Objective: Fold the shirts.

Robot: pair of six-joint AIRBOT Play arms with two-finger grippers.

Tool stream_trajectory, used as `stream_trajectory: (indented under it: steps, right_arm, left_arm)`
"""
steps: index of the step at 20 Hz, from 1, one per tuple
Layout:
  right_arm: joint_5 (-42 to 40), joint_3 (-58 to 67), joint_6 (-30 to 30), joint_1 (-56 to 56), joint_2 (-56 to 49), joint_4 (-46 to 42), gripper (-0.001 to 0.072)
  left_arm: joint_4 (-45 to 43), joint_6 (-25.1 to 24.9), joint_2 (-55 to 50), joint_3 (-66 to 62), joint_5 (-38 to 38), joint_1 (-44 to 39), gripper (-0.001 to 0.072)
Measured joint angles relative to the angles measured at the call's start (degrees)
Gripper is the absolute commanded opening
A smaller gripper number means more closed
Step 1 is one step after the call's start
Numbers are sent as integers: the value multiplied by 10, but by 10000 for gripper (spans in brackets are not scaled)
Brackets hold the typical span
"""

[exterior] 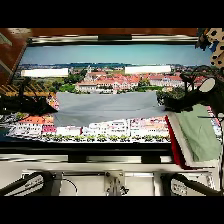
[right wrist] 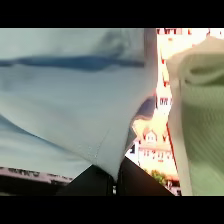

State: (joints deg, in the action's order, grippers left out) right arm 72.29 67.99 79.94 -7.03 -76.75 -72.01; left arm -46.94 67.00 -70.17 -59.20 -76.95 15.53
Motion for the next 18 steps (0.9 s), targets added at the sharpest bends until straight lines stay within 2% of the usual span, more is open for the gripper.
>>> stream_trajectory:
  steps: [10,14,15,16,17,18]
  right_arm:
    - [-86,138,54,74,-147,-73,73]
    - [-91,151,64,81,-179,-78,73]
    - [-87,152,67,81,-187,-79,74]
    - [-82,153,69,82,-194,-79,107]
    - [-78,154,73,82,-200,-80,318]
    - [-72,154,75,82,-205,-81,584]
  left_arm:
    - [26,23,-143,-79,41,-2,28]
    - [29,47,-165,-87,94,-2,31]
    - [29,53,-170,-87,105,-4,67]
    - [30,59,-175,-88,113,-6,153]
    - [30,61,-180,-89,118,-9,343]
    - [30,64,-184,-89,120,-11,470]
